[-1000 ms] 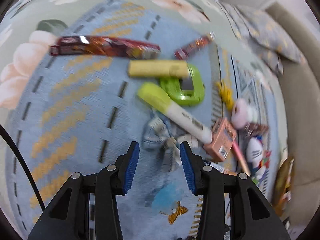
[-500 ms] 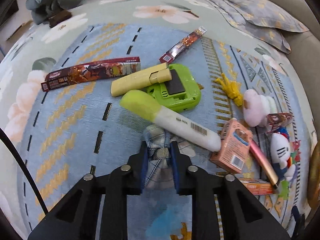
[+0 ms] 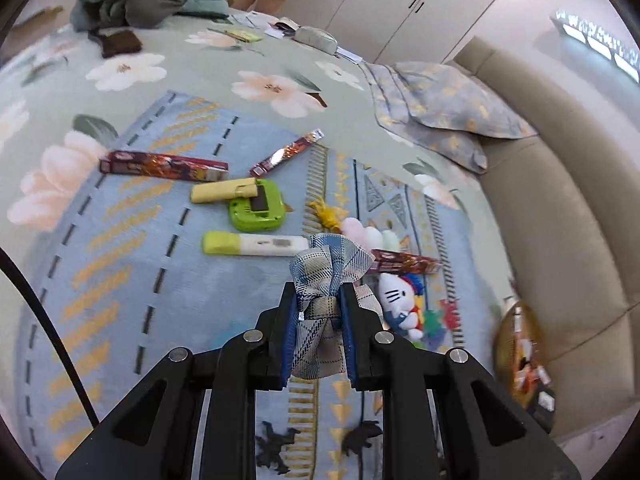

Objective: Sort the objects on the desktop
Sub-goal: 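Grasp the plaid fabric bow with the left gripper, then grasp the black toy figure with the right gripper while the left holds the bow, then carry the bow and black figure over the golden bowl and open both grippers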

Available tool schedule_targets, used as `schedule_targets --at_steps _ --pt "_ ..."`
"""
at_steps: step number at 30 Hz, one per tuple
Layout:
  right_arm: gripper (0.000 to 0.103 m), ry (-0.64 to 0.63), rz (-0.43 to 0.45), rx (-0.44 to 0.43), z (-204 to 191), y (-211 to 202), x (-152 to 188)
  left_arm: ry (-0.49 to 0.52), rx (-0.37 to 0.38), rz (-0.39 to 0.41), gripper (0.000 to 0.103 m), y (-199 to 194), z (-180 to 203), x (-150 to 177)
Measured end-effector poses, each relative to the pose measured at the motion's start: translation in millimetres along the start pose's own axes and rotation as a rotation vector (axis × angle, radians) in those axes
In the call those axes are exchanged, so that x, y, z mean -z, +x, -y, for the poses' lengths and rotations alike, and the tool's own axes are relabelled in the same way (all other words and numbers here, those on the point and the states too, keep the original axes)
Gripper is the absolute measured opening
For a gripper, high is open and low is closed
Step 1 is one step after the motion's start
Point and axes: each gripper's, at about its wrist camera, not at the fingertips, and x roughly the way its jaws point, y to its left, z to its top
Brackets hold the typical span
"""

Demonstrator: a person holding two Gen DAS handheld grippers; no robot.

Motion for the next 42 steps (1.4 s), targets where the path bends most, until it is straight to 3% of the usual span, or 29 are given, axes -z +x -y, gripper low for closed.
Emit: schedule_targets --at_steps 2,4,7,9,13,15,16,24,29,33,37,42 --pt "0.100 0.032 -0.044 -0.056 -19.3 16.9 5.6 0.019 0.036 0.055 0.017 -5.3 0.9 -2.0" --pt "0.101 0.053 -0.097 -0.052 -34.1 38.2 16.4 0.063 0.044 0.103 0.018 -15.5 9.1 -3.0" --pt "0.101 -0.045 -0.047 0.130 -66.1 47.7 28.9 0.119 0.056 0.138 0.018 -22.8 19.2 -1.2" --pt "0.087 -0.046 -0.026 0.138 -72.3 45.8 31.3 0.130 0.059 0.114 0.018 -17.7 18.8 -0.5" --pt "0.076 -0.005 -0.005 0.127 -70.7 39.5 35.9 0.066 0.093 0.057 0.018 -7.4 7.5 -2.0" --pt "0.049 0.016 0.007 0.111 -70.6 34.2 37.1 0.060 0.101 0.063 0.018 -9.6 5.2 -1.0" --pt "0.047 0.028 0.006 0.109 -70.2 31.7 36.6 0.064 0.101 0.074 0.018 -11.4 4.4 -1.3" --pt "0.047 0.046 -0.013 0.106 -62.6 0.8 46.2 0.122 0.123 0.065 0.018 -10.8 19.8 5.7" --pt "0.047 0.149 0.023 0.119 -16.0 -46.0 55.5 0.203 0.148 0.015 0.018 -3.0 45.8 18.5" --pt "0.047 0.381 0.096 0.086 52.4 -98.3 58.2 0.316 0.166 -0.061 0.018 8.9 81.2 43.3" --pt "0.047 0.517 0.242 0.195 119.1 -170.9 55.3 0.428 0.244 -0.095 0.018 6.8 139.5 63.8" --pt "0.047 0.578 0.380 0.354 174.8 -238.9 52.5 0.510 0.382 -0.123 0.018 14.3 229.1 83.5"
